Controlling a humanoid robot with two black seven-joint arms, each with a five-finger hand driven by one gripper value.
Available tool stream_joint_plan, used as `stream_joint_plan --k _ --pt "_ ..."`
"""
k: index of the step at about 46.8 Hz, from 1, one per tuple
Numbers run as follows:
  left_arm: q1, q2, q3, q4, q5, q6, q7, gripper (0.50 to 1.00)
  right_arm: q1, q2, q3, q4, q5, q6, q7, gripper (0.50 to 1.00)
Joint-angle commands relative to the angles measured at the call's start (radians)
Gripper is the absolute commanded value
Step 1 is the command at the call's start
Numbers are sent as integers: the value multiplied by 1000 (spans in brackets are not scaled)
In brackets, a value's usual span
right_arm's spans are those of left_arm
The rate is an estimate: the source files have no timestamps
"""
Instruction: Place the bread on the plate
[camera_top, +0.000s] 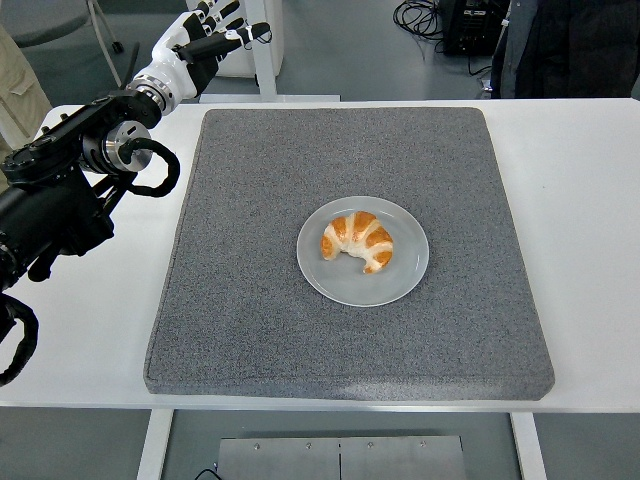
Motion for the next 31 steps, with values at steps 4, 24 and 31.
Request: stream_joint_plan --k 4,24,31 --pt "0 -39 -16 75 -51 -46 16 1000 0 0 0 0 0 0 0 1000" --pt "45 -114 -160 129 -113 -69 28 1000 -5 0 2 21 -2 12 0 1000" --pt "51 -113 -160 129 -113 -69 28 1000 -5 0 0 72 -2 11 0 1000"
